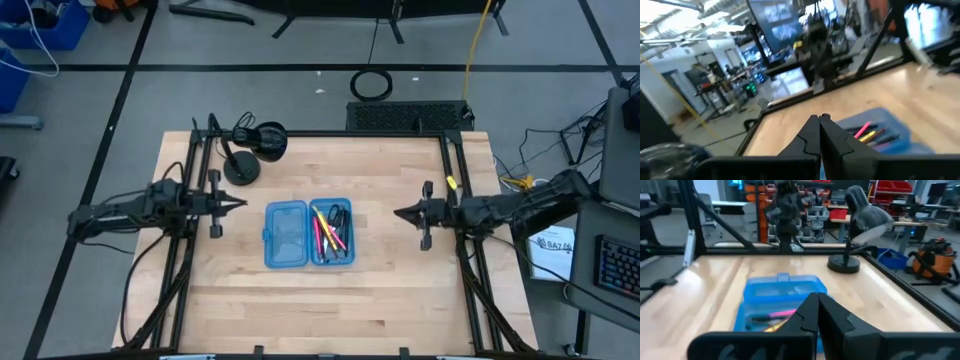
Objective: Pick & place school supplies into a supply box
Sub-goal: Return to Home Position
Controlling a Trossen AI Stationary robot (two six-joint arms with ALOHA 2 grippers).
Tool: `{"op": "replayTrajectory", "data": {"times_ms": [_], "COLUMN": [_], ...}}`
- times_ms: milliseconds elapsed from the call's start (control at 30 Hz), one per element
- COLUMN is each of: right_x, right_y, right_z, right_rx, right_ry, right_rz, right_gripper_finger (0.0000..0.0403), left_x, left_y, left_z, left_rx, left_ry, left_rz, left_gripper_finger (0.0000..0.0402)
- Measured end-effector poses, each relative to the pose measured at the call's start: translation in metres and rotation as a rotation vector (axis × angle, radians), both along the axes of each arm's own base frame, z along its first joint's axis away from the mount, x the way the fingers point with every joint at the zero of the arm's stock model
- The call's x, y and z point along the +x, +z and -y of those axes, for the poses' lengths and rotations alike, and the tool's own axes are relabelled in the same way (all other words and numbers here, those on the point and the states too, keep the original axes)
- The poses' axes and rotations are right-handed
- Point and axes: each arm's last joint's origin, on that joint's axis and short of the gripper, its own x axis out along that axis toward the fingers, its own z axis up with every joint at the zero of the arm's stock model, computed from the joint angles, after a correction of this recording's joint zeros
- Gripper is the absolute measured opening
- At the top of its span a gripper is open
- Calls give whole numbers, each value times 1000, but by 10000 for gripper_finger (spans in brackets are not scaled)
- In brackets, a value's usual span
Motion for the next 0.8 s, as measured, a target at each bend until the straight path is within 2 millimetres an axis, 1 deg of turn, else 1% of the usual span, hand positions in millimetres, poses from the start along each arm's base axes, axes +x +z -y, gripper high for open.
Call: {"op": "replayTrajectory", "data": {"times_ms": [167,233,333,433,533,600,700,800], "right_x": [-5,-7,-12,-17,-24,-29,-37,-38], "right_y": [-25,-30,-34,-32,-27,-28,-31,-30], "right_z": [-9,-12,-13,-11,-9,-6,-4,-3], "right_rx": [-10,-38,-124,-175,-199,-210,-214,-202], "right_ry": [-28,-49,-73,-105,-95,-89,5,64], "right_rz": [13,5,-6,18,61,58,53,56], "right_gripper_finger": [0,0,0,0,0,0,0,0], "left_x": [-5,-7,-7,-8,-9,-9,-8,-8], "left_y": [-3,-3,-2,3,4,5,2,-1], "left_z": [9,11,13,15,14,14,14,14], "left_rx": [-31,-13,19,47,49,48,45,45], "left_ry": [-93,-101,-118,-131,-105,-105,-106,-122], "left_rz": [61,63,81,107,108,109,77,49], "left_gripper_finger": [1,1,0,0,0,0,0,0]}}
